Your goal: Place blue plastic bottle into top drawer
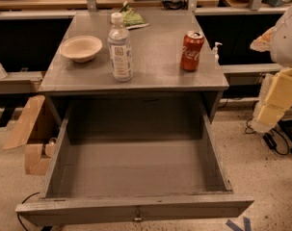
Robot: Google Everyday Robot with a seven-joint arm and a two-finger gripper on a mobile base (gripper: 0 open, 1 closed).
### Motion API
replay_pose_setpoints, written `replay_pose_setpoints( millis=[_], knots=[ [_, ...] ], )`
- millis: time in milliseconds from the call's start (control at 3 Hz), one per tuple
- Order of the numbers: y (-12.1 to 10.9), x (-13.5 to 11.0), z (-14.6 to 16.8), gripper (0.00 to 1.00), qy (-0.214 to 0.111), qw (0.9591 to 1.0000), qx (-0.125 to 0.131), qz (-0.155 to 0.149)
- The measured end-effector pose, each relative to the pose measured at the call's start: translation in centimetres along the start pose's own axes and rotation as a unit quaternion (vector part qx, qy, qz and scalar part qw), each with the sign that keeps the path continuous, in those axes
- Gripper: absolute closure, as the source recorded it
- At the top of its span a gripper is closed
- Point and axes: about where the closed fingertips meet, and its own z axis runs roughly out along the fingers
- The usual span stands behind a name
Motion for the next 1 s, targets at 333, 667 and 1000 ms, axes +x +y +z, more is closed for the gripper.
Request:
replay_pose_setpoints(
  millis=[333, 667, 1000],
  knots=[
    [0.0, 0.0, 0.0, 0.00, 0.000, 1.0000, 0.000, 0.000],
    [-1.0, -0.7, 1.0, 0.00, -0.034, 0.9993, 0.011, 0.009],
    [-3.6, -3.1, 3.6, 0.00, -0.121, 0.9919, 0.025, 0.033]
  ],
)
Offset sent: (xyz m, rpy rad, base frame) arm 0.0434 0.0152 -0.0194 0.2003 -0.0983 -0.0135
